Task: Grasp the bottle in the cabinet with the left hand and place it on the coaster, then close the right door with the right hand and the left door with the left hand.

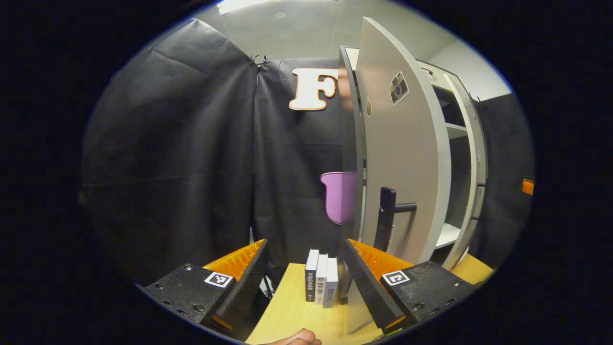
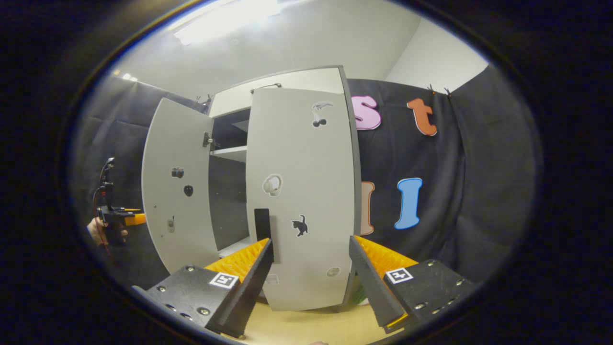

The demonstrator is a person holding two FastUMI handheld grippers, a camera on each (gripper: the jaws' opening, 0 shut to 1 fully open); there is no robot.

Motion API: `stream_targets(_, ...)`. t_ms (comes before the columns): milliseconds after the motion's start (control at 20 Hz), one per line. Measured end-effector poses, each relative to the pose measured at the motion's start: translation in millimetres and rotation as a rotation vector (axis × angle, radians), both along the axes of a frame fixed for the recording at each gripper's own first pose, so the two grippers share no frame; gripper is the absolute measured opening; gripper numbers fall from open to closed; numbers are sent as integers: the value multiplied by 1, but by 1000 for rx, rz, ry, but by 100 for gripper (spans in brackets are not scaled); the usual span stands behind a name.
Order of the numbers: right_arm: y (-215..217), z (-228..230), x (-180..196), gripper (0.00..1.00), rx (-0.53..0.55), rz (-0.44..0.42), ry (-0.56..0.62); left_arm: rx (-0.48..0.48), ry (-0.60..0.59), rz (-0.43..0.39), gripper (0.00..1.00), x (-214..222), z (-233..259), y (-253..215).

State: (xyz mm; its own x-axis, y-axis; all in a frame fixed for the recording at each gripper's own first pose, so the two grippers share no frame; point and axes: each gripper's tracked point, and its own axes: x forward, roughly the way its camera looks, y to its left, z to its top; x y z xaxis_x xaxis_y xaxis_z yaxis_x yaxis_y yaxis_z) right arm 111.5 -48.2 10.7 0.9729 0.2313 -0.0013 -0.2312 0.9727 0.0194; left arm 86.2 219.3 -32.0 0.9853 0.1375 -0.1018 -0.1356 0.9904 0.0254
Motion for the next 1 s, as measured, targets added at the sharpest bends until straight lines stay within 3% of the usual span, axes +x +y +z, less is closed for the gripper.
stream_targets(100,-5,4,-20,96,4,-6,-17,-37,5,-33,93,5,4,-19)
stream_targets(150,-10,5,-31,96,4,-14,-27,-50,6,-2,96,5,6,-20)
stream_targets(200,-13,8,-42,96,3,-18,-40,-43,16,13,89,1,5,-21)
stream_targets(400,-24,2,-88,96,-49,-21,-84,-31,-14,19,88,1,10,-40)
stream_targets(500,-30,-10,-108,96,-67,-31,-65,-42,-5,-17,90,2,8,-61)
stream_targets(600,-31,-18,-122,96,-53,-27,-40,-49,-4,-45,88,4,9,-83)
stream_targets(650,-32,-19,-128,96,-37,-29,-31,-40,5,-46,91,5,8,-91)
stream_targets(1000,-37,-20,-162,96,-45,-33,-27,-40,13,-25,89,9,6,-129)
